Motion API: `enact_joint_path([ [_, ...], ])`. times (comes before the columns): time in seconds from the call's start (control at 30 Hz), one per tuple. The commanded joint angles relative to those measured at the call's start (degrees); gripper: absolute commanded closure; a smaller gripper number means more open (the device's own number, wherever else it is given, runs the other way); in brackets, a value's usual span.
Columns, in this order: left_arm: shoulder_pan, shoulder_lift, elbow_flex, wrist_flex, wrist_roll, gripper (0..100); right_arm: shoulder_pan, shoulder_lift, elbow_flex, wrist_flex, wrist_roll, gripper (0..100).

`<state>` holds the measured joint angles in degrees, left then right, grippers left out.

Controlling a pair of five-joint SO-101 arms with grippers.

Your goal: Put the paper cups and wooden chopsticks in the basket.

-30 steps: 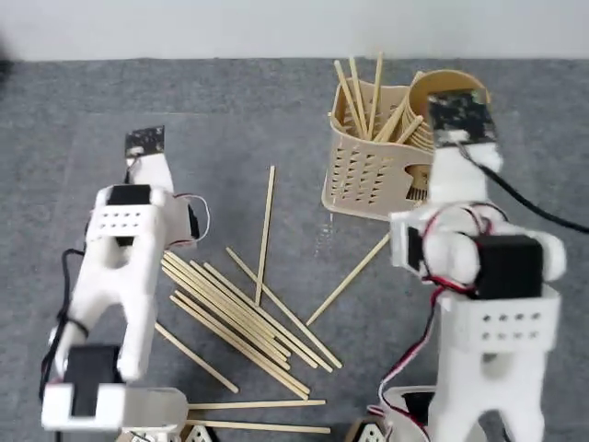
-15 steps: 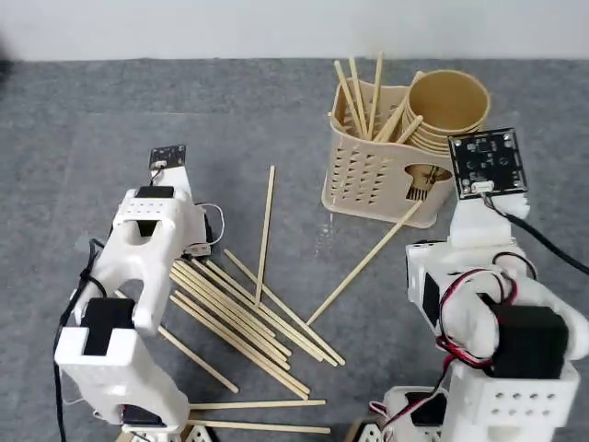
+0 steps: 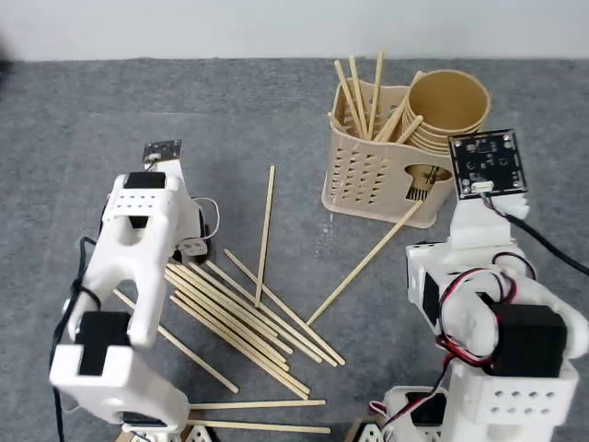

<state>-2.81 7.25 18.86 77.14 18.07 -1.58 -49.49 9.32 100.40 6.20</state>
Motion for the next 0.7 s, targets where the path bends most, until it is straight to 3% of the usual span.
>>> enact_joint_path([
  [0.0,0.2,-5.7,1.7,1.0,0.4,83,0.4,-1.0,-0.3,1.5,0.4,98.3],
  [0.17,0.0,-8.2,8.0,-0.1,0.2,83,0.4,-1.0,0.3,1.6,0.5,98.3],
  [0.43,-0.9,-6.7,16.3,-14.4,0.4,83,0.4,-1.0,1.5,1.6,0.5,98.3],
  [0.67,-0.9,0.9,12.8,-17.4,0.5,83,0.4,-1.0,1.5,1.6,0.6,98.3],
])
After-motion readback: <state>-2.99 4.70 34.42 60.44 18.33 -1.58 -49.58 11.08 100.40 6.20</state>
